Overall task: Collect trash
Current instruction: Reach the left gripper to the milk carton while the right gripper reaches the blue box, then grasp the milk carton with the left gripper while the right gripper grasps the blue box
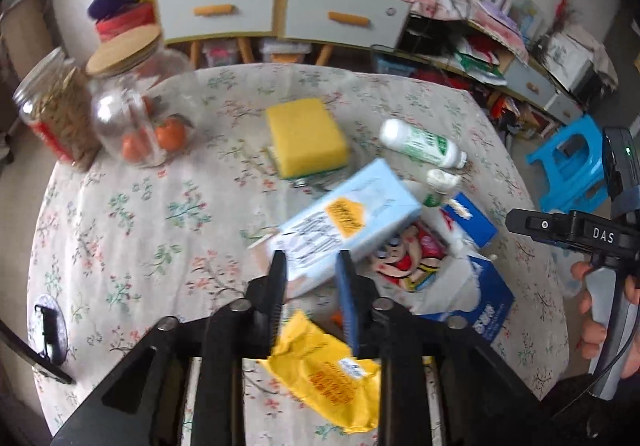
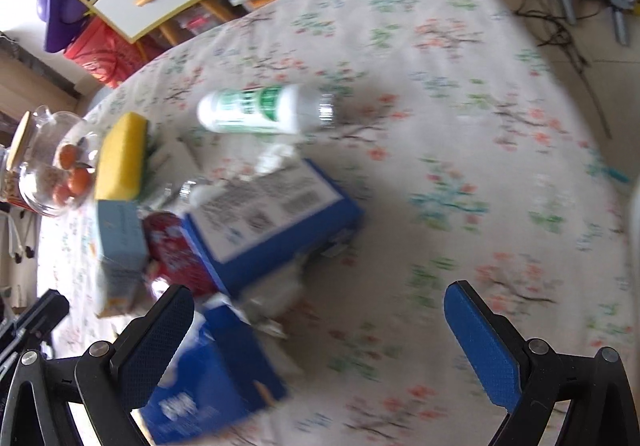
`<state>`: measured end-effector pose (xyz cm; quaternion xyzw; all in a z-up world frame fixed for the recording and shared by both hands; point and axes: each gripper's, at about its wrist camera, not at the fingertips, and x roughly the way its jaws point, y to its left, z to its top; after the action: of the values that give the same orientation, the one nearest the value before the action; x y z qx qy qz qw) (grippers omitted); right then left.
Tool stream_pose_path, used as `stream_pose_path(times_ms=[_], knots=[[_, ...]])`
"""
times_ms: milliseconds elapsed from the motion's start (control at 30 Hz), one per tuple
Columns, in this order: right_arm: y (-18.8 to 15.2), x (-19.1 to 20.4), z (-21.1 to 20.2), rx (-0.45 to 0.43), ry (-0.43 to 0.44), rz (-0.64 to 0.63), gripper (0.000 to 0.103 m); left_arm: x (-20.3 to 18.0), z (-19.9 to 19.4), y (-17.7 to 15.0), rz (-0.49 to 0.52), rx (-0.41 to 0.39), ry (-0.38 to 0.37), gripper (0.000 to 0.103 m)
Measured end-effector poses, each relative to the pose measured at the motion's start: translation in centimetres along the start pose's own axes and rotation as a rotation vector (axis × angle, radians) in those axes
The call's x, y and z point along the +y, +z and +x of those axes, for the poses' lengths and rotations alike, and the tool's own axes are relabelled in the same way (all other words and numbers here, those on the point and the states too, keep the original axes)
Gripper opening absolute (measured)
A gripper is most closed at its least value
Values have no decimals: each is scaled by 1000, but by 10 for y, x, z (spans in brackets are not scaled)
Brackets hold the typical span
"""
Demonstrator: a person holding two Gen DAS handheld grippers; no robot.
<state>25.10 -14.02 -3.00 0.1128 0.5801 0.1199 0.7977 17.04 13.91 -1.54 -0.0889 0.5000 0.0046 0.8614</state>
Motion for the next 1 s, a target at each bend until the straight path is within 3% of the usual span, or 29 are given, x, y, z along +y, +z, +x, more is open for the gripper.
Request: stream_pose_path(times_ms=[67, 267, 367, 500, 667, 900, 1000], knots=[[5, 8, 9, 12, 21, 12, 103, 15, 4, 1, -52, 12, -1, 58], [23, 18, 35, 28, 56, 94, 103, 30, 17, 2, -76, 46, -19, 62], [29, 14, 49, 33, 50, 156, 103, 24, 22, 8, -7, 32, -26, 77], [28, 6, 61, 66, 4, 189, 103, 7, 32, 14, 129, 21, -70, 78], [22, -8, 60, 107, 16, 208, 101, -6, 55, 13, 264, 61, -86, 79], [15, -33, 48, 119, 37, 213, 62, -7, 82, 14, 307, 108, -86, 79], [13, -39, 43, 118, 33, 196, 55, -4, 84, 16, 280, 106, -102, 79]])
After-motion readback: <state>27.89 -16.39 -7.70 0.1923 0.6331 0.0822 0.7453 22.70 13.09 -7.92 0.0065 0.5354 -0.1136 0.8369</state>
